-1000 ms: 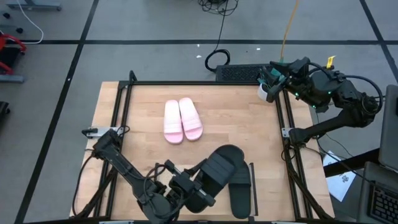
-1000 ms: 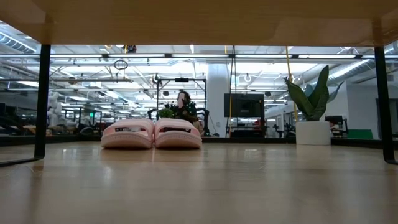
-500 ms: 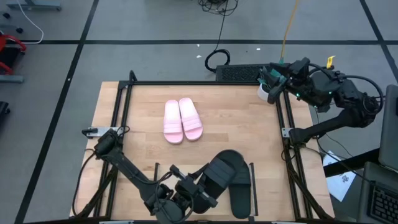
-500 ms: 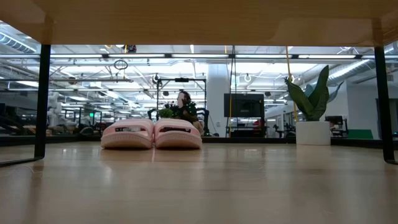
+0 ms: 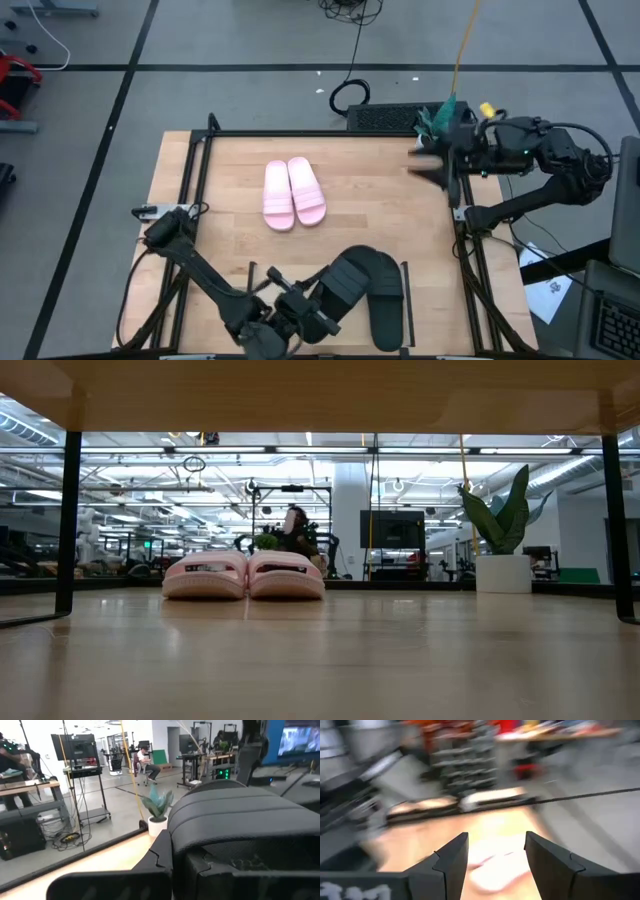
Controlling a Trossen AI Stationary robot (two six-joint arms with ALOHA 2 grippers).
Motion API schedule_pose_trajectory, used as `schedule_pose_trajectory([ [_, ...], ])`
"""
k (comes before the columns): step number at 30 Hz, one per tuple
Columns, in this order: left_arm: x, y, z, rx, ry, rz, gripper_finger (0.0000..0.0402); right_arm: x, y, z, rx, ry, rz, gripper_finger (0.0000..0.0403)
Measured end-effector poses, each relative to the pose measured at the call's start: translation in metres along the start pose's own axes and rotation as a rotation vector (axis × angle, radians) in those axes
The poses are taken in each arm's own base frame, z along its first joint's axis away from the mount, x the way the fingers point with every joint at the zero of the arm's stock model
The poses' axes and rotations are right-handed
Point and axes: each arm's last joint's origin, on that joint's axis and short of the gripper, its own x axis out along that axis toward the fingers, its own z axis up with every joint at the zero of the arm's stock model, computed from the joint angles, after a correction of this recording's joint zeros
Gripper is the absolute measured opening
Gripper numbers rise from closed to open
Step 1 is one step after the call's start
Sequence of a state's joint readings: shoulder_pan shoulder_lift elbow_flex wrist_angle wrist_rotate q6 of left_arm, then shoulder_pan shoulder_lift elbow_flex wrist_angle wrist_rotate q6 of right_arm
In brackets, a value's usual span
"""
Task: Pick and place slides into the shelf
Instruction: Put the black slipper on the shelf
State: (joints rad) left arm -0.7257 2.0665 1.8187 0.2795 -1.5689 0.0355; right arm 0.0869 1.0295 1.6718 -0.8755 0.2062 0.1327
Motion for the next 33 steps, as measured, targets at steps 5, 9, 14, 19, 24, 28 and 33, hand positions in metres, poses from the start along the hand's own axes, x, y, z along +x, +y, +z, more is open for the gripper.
schedule_pose_trajectory([
  [5, 0.001, 0.004, 0.006, 0.032, 0.0, 0.005, 0.0, 0.004, 0.009, -0.01, 0.033, 0.155, 0.293, 0.0185],
  [9, 0.009, 0.006, 0.009, 0.031, 0.001, 0.022, 0.0, 0.016, 0.015, -0.017, 0.041, 0.224, 0.424, 0.0185],
  [14, 0.019, 0.007, 0.007, 0.042, 0.001, 0.044, 0.0, 0.044, 0.027, -0.035, 0.026, 0.264, 0.479, 0.0185],
  [19, 0.025, 0.007, 0.005, 0.079, 0.003, 0.057, 0.0, 0.07, 0.044, -0.05, 0.003, 0.231, 0.538, 0.0185],
  [24, 0.029, 0.008, 0.005, 0.09, 0.003, 0.065, 0.0, 0.078, 0.051, -0.055, -0.006, 0.245, 0.557, 0.0185],
  [28, 0.037, 0.009, 0.003, 0.109, 0.005, 0.082, 0.0, 0.081, 0.059, -0.054, 0.009, 0.234, 0.584, 0.0185],
  [33, 0.044, 0.01, 0.002, 0.138, 0.007, 0.099, 0.0, 0.082, 0.07, -0.056, -0.002, 0.241, 0.621, 0.0185],
])
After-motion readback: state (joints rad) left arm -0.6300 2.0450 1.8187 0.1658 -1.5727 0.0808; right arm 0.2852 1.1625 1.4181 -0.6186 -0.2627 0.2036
